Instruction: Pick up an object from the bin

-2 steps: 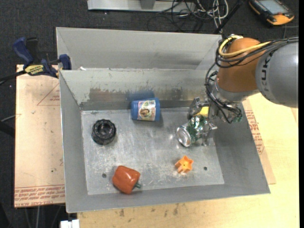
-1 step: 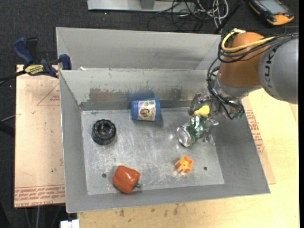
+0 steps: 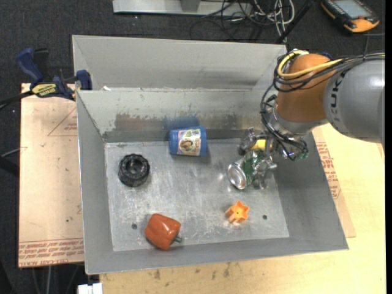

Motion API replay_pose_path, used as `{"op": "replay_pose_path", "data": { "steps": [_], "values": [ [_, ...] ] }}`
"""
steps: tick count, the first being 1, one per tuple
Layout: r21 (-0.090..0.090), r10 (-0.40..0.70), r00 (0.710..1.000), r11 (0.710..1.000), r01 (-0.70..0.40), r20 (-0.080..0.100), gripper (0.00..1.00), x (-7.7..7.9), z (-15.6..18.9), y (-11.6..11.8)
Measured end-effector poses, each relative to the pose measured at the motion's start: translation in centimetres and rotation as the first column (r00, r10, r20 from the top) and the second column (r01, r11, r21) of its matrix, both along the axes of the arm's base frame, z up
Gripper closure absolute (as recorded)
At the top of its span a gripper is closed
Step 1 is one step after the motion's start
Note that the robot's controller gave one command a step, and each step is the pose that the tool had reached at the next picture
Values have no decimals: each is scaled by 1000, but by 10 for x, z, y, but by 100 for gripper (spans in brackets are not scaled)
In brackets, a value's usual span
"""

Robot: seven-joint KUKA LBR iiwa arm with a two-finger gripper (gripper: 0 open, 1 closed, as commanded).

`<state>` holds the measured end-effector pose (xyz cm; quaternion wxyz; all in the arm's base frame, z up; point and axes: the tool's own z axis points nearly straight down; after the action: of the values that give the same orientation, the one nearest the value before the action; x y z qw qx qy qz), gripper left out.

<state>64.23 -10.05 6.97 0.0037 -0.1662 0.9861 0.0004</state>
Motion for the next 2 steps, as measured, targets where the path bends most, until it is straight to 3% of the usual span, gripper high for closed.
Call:
{"op": "replay_pose_path", "data": {
  "steps": [1, 2],
  "values": [
    [1, -9, 1000, 1000, 9, 5, 100, 0, 6, -5],
    [1, -9, 1000, 1000, 9, 5, 100, 0, 6, -5]
  ]
}}
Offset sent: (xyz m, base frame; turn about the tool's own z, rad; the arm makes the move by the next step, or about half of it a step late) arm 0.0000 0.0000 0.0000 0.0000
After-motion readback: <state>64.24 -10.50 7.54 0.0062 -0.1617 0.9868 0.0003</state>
